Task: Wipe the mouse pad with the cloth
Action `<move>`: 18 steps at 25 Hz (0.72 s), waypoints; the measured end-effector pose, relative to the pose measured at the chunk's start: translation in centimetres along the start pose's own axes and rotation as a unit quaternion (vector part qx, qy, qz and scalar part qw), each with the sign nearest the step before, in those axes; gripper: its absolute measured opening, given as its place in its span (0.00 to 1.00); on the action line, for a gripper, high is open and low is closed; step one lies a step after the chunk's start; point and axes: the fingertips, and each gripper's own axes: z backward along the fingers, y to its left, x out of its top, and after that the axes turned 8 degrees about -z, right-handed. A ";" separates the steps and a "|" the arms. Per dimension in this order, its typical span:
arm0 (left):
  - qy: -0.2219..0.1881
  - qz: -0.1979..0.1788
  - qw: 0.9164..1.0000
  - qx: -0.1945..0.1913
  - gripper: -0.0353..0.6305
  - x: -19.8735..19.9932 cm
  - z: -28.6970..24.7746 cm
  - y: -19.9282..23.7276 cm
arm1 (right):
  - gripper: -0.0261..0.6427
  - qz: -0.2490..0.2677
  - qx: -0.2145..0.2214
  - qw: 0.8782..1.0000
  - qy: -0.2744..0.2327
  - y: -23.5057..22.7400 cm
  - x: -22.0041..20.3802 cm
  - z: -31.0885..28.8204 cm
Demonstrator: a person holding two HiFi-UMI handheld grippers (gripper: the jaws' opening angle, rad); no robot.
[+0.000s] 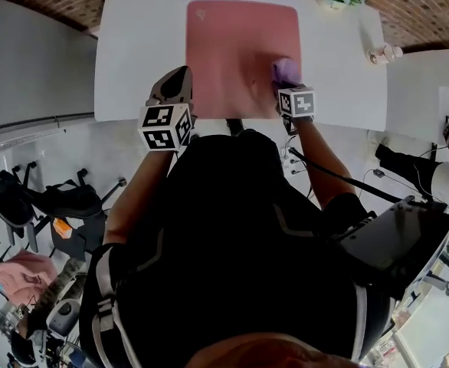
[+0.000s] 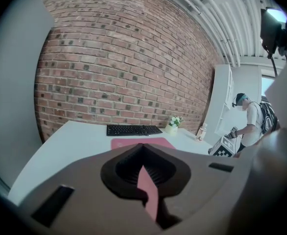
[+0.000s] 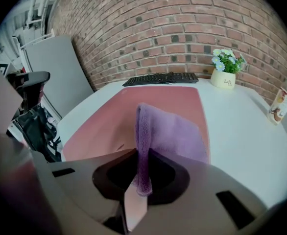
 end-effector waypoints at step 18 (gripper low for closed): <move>-0.008 0.024 0.997 0.077 0.06 -0.8 3.6 4.7 | 0.12 0.051 0.089 0.994 0.040 9.0 1.5 -4.3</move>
